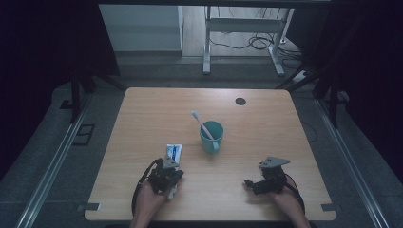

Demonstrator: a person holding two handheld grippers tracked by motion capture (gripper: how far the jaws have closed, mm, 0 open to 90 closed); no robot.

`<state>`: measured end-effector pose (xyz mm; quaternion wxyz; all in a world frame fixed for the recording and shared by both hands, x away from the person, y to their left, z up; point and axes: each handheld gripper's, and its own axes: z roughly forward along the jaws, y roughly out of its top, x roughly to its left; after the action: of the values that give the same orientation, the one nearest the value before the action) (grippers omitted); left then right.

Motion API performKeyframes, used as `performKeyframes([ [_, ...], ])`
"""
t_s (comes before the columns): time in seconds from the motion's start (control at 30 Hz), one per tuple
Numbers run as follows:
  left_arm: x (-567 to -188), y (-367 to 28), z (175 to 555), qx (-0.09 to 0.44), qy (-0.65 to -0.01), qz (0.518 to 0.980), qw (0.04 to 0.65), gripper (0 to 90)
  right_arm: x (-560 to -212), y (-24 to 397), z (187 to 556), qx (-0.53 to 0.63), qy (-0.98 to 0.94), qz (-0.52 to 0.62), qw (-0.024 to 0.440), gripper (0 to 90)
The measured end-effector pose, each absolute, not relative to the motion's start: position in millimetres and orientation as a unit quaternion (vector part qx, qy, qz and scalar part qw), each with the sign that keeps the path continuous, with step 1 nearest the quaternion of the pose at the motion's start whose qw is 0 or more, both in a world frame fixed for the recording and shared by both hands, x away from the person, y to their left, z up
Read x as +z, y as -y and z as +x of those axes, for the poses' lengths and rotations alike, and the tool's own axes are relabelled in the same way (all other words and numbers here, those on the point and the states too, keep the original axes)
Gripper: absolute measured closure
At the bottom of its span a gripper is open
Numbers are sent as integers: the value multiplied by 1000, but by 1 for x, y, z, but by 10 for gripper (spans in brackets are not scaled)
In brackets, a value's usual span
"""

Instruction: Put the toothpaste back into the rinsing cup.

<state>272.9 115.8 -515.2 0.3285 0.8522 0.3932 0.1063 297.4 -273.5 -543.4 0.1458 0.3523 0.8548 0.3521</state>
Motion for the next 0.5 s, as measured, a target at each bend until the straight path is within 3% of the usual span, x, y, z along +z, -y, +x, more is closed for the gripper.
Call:
performKeyframes([
  [0.5,-515,-145,277,118,-416,842,322,874,-543,273,297,352,-855,353,146,12],
])
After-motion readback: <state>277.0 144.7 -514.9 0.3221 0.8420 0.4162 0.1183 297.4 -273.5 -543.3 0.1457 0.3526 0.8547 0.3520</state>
